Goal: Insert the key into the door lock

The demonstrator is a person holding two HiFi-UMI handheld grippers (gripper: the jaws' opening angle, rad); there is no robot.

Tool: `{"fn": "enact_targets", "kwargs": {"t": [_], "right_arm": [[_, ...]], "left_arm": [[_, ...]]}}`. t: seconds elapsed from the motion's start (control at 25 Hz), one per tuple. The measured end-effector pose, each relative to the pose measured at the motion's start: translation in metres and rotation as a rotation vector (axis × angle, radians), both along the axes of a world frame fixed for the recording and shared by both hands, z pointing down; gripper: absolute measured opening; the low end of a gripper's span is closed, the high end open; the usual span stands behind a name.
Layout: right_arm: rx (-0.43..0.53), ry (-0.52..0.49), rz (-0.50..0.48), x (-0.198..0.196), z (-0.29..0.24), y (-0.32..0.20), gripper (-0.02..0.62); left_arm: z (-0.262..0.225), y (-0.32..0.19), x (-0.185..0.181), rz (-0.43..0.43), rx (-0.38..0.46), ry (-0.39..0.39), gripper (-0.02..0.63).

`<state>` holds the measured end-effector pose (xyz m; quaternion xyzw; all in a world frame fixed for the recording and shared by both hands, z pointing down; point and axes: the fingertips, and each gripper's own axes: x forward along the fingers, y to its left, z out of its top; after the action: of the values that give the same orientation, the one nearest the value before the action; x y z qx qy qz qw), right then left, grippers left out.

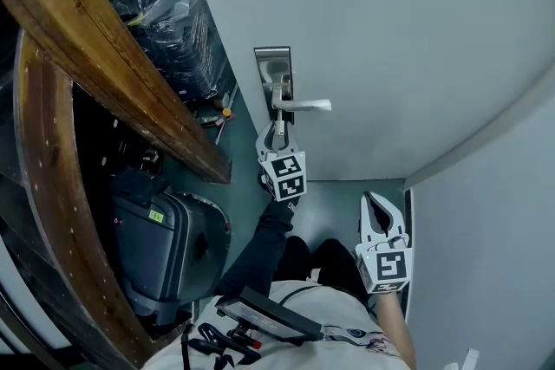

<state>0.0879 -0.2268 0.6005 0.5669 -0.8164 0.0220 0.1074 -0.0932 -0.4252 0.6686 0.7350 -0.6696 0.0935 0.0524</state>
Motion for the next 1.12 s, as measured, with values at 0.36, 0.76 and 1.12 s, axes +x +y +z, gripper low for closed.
{"fn": "enact_targets", "kwargs": {"t": [0.36, 0.76, 1.12], "right_arm": [[-0.009, -0.009, 0.007, 0.003, 0.001, -0.008, 0.006], [0.016, -0.066, 0.013, 0.000, -0.039, -0.011, 0.008], [0.061, -0.107, -0.069, -0.039, -0.143, -0.032, 0.008]], "left_arm": [[-0.004, -0.023, -0.001, -0.012, -0.040, -0.009, 0.117], [0.005, 0.019, -0.006, 0.066, -0.153, -0.037, 0.118], [-0.147, 0.140, 0.007, 0.125, -0.027, 0.022, 0.005]]}}
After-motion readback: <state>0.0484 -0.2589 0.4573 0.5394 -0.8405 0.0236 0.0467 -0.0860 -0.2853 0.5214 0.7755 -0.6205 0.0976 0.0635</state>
